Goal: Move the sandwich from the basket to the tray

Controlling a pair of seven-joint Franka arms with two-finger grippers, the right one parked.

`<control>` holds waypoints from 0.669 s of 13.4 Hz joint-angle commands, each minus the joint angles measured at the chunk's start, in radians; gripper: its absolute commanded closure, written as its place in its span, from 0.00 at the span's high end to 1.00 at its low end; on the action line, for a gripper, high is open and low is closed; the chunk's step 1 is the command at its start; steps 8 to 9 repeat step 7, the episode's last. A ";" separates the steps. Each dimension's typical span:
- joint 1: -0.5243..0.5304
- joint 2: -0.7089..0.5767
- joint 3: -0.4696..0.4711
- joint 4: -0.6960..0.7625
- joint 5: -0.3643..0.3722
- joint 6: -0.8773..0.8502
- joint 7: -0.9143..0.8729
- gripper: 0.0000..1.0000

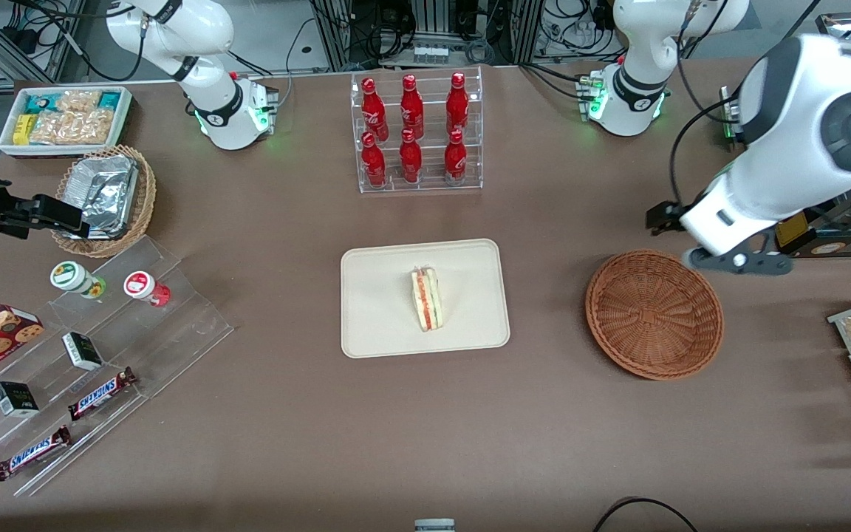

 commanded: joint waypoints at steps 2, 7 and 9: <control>0.032 -0.061 0.011 -0.002 -0.014 -0.058 0.026 1.00; 0.032 -0.072 0.047 0.038 -0.012 -0.109 0.026 1.00; 0.032 -0.072 0.047 0.038 -0.012 -0.109 0.026 1.00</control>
